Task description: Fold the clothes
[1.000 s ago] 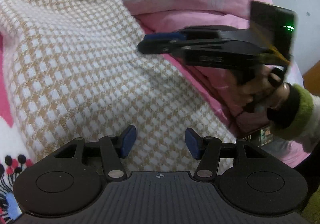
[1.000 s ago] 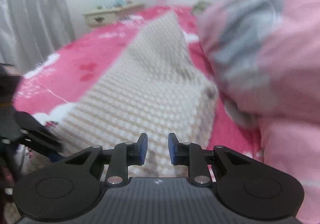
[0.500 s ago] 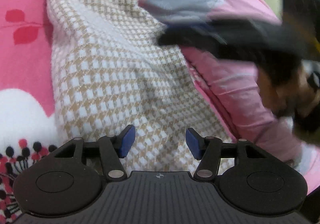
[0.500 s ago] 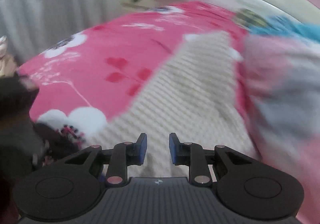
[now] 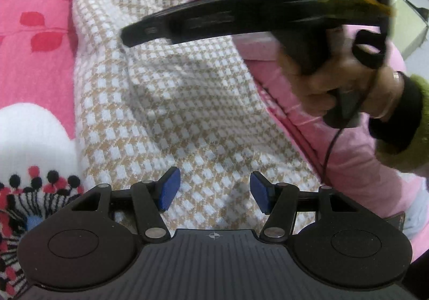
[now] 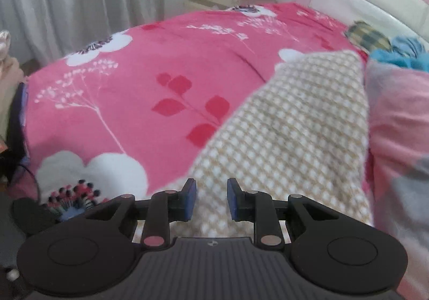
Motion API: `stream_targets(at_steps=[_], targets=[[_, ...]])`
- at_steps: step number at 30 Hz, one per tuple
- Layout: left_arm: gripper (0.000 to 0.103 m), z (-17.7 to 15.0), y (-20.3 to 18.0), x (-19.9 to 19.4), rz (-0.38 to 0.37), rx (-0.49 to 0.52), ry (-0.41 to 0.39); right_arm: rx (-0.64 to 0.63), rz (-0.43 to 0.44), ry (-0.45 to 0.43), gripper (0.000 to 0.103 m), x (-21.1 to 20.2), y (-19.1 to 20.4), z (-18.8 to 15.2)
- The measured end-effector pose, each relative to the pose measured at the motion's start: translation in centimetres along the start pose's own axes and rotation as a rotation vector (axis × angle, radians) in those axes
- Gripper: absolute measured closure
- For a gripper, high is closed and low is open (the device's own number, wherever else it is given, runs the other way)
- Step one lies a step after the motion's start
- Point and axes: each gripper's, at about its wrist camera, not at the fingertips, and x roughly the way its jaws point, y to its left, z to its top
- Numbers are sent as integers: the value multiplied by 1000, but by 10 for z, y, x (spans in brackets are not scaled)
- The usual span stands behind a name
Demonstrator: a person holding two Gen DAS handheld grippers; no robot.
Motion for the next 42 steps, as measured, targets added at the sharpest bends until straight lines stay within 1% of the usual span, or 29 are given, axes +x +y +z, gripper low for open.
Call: stream_targets(at_steps=[2, 3, 4, 6, 8, 10, 11, 13, 14, 15, 17, 18, 19, 20, 22, 24, 25, 26, 28, 29, 31, 33, 34, 37, 38, 40, 41, 42], targets=[[45, -6, -3, -5, 12, 21, -8, -6, -5, 10, 74, 32, 1, -11], [45, -7, -4, -5, 22, 32, -11, 6, 0, 3, 72, 41, 0, -15], [45, -9, -6, -4, 32, 42, -14, 42, 12, -4, 72, 39, -4, -14], [45, -10, -6, -5, 30, 40, -17, 111, 16, 4, 74, 20, -9, -4], [45, -11, -5, -7, 25, 28, -15, 122, 5, -35, 74, -4, -12, 2], [45, -10, -4, -6, 23, 23, -14, 115, -29, -63, 73, -12, -14, 7], [44, -10, -3, -5, 24, 22, -14, 109, -52, -59, 73, -3, -16, 7], [43, -11, -5, 3, 25, 29, -16, 100, -93, -18, 74, 34, -21, 3], [43, -13, -6, -3, 29, 35, -21, 99, -101, -3, 74, 52, -23, -4], [43, -15, -8, -5, 37, 47, -23, 114, -92, -9, 75, 56, -25, -6], [43, -15, -9, -4, 38, 53, -24, 165, -88, 1, 75, 44, -27, 5], [43, -15, -8, -3, 34, 44, -22, 178, -87, -7, 75, 36, -29, 11], [43, -16, -7, -6, 30, 39, -22, 170, -88, -36, 75, 24, -30, 17], [43, -16, -6, -9, 25, 34, -21, 162, -102, -70, 75, 15, -33, 26], [43, -15, -5, -2, 24, 28, -22, 149, -172, -147, 75, 5, -44, 45], [42, -16, -5, -3, 27, 33, -25, 175, -257, -195, 75, 16, -65, 56], [42, -17, -5, -1, 27, 40, -28, 179, -297, -198, 76, 27, -77, 56], [42, -18, -4, -5, 28, 47, -32, 189, -328, -179, 76, 43, -89, 54], [42, -19, -4, -4, 27, 57, -36, 224, -357, -84, 76, 84, -115, 40], [42, -19, -4, -3, 26, 57, -36, 231, -353, -73, 76, 92, -122, 33], [42, -18, -2, -4, 20, 49, -34, 246, -334, -92, 76, 89, -127, 31], [42, -19, 2, -9, 7, 32, -35, 259, -324, -94, 76, 79, -128, 36], [42, -17, 6, 3, 3, 26, -35, 267, -319, -108, 75, 68, -127, 41], [42, -18, 11, -6, -6, 10, -36, 255, -316, -206, 75, 46, -122, 57], [42, -19, 11, -9, -9, 7, -36, 260, -321, -211, 75, 52, -127, 61], [42, -20, 12, -8, -13, 7, -36, 292, -327, -187, 75, 75, -142, 67], [42, -24, 13, -13, -14, 8, -39, 316, -317, -165, 75, 91, -151, 67], [42, -25, 12, -13, -14, 14, -43, 352, -289, -126, 74, 111, -160, 62]])
